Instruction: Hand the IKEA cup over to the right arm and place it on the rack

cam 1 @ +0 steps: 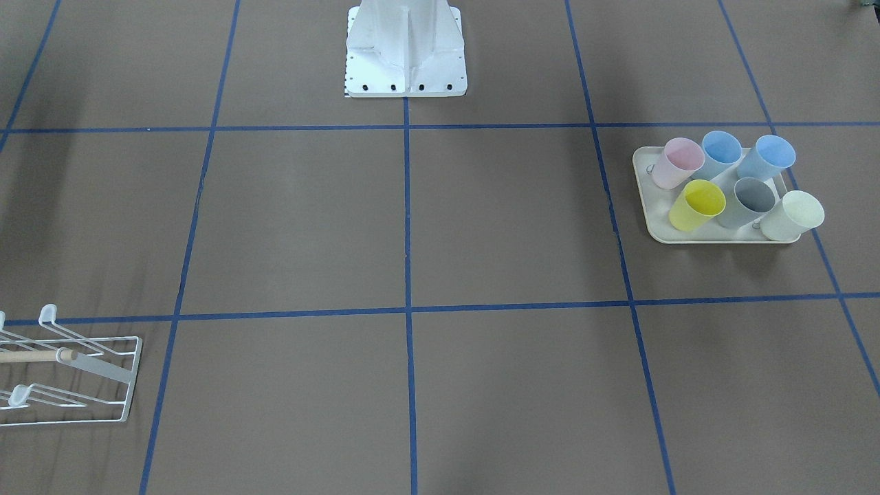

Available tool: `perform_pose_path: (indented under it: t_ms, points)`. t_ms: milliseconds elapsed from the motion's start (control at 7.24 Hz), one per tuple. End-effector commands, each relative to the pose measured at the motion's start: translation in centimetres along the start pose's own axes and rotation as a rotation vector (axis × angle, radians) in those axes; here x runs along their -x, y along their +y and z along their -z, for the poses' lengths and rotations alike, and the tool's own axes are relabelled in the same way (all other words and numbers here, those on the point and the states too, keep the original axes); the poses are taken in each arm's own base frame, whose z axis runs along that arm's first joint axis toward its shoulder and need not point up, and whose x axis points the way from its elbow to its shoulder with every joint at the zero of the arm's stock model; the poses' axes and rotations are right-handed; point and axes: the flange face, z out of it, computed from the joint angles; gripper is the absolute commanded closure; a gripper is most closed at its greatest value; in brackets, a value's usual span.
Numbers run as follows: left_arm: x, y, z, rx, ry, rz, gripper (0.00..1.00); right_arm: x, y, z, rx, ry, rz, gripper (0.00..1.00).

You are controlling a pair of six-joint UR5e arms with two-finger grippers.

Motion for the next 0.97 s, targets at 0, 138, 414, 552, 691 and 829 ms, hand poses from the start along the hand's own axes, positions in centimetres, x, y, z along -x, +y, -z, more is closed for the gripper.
perform_pose_path:
  t_ms: [0,138,414,552,691,829]
  points:
    - [-0.1,-0.1,0.1,-0.007,-0.001,-0.012,0.00,0.0,0.0,0.1,-0.001,0.000,0.001,0.00]
    - [-0.2,-0.2,0.2,-0.009,-0.002,-0.013,0.00,0.0,0.0,0.1,-0.001,0.000,0.001,0.00]
    - [-1.4,-1.1,1.8,-0.055,-0.010,-0.055,0.00,0.7,-0.6,0.9,-0.028,0.003,0.024,0.00]
    - [-1.7,-1.8,2.2,-0.082,-0.020,-0.072,0.00,1.1,-1.0,1.3,-0.062,0.004,0.044,0.00]
    - [-2.2,-3.2,2.9,-0.133,-0.031,-0.123,0.00,1.7,-1.4,1.8,-0.097,0.000,0.049,0.00]
    - [-1.3,-4.9,2.3,-0.169,-0.030,-0.156,0.00,3.1,-1.9,2.9,-0.150,-0.036,0.029,0.00]
